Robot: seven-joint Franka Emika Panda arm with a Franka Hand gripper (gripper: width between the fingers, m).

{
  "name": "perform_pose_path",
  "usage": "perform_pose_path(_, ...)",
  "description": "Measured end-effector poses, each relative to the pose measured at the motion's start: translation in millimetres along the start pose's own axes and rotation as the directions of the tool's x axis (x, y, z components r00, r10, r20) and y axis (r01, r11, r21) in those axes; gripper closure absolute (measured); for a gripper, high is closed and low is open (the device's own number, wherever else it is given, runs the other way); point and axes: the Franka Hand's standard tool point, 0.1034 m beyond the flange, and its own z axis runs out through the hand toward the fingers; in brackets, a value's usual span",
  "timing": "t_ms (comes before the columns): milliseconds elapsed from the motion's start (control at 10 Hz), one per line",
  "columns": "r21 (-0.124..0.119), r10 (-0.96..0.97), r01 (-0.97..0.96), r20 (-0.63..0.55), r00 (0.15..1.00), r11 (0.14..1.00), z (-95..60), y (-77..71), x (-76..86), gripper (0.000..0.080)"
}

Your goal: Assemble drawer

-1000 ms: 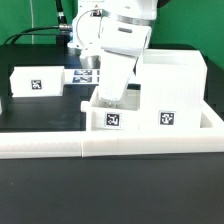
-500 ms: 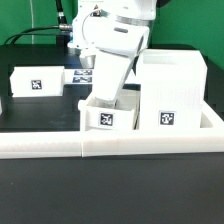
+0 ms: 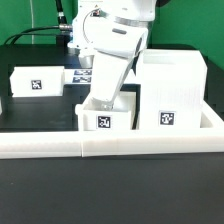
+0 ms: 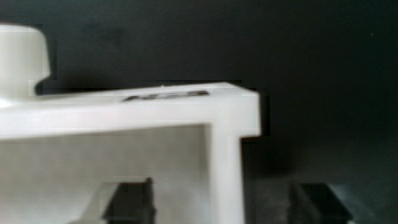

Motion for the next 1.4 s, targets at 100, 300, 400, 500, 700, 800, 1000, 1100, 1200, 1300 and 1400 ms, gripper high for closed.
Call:
perform_pose_path(100,0.003,-0.006,0.006,0.004,1.000,1.000,-5.2,0.0,-2.3,0.0257)
perform_pose_path(300,0.001,-0.016,0.016,0.001,1.000,1.000,-8.1,1.1,-6.9,0.0184)
perform_pose_path(400,0.001,-0.022,0.022,-0.001,1.000,1.000,-7.6,1.3,-7.9,0.0157)
perform_pose_path(500,-0.007,-0.041,0.041,-0.012,0.999,0.999,-7.7,4.9,-12.2,0.0151)
perform_pose_path(700,-0.009,-0.082,0.081,-0.089,0.993,0.997,-5.9,10.2,-21.7,0.0150)
perform_pose_path(800,-0.010,-0.111,0.110,-0.126,0.986,0.994,-5.8,11.8,-23.6,0.0150)
perform_pose_path(1000,-0.004,-0.115,0.116,-0.183,0.976,0.993,-4.5,13.9,-32.1,0.0150)
perform_pose_path(1100,-0.002,-0.107,0.108,-0.187,0.977,0.994,-3.7,14.3,-35.2,0.0150)
perform_pose_path(1200,-0.001,-0.105,0.106,-0.186,0.977,0.994,-3.8,14.0,-34.2,0.0150)
perform_pose_path(1300,0.000,-0.104,0.106,-0.186,0.977,0.994,-3.4,13.2,-33.6,0.0150)
perform_pose_path(1400,0.003,-0.107,0.110,-0.188,0.976,0.994,-3.0,11.5,-30.7,0.0150)
